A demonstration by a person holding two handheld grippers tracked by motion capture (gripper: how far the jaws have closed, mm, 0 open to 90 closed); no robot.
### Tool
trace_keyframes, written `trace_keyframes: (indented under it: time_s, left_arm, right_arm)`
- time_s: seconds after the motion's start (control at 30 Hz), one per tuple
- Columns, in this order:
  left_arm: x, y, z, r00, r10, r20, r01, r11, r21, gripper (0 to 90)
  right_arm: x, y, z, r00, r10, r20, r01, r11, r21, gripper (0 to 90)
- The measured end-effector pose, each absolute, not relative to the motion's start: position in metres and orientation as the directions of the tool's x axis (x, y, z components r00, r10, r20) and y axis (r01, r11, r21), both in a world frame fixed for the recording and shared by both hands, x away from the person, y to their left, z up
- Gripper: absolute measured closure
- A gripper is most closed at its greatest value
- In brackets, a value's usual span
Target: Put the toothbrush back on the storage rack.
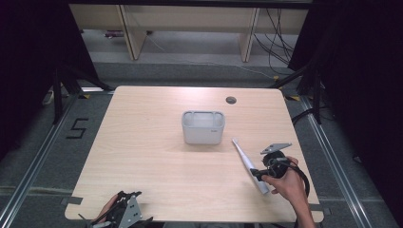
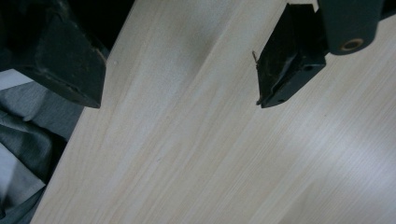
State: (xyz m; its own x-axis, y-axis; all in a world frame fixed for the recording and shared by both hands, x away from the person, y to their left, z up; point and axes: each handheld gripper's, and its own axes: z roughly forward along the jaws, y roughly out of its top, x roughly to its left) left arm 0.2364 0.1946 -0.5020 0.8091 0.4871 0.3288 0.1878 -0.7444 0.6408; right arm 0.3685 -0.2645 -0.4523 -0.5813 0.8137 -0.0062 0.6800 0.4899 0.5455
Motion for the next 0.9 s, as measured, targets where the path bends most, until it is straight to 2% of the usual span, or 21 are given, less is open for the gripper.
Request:
trace_keyframes:
  time_s: [0.27,0.47,0.6,0.8,0.9]
  left_arm:
    - [0.236,0.193,-0.502,0.802,0.488,0.343,0.185,-0.750,0.636,15.2]
    - [0.236,0.193,-0.503,0.803,0.490,0.340,0.186,-0.748,0.637,15.2]
    - [0.237,0.193,-0.502,0.815,0.481,0.323,0.190,-0.748,0.636,15.2]
    - [0.236,0.193,-0.503,0.800,0.490,0.346,0.184,-0.749,0.636,15.2]
    - [0.236,0.193,-0.502,0.818,0.477,0.322,0.189,-0.750,0.634,15.2]
  right_arm:
    - [0.378,-0.261,-0.456,-0.570,0.822,0.001,0.703,0.487,0.519,43.3]
    - [0.387,-0.250,-0.459,-0.556,0.831,0.037,0.749,0.480,0.457,47.4]
    - [0.395,-0.248,-0.462,-0.573,0.819,0.017,0.739,0.507,0.443,47.9]
    - [0.402,-0.243,-0.467,-0.574,0.819,0.010,0.749,0.520,0.411,50.0]
    - [0.406,-0.240,-0.469,-0.583,0.813,0.002,0.747,0.535,0.395,51.0]
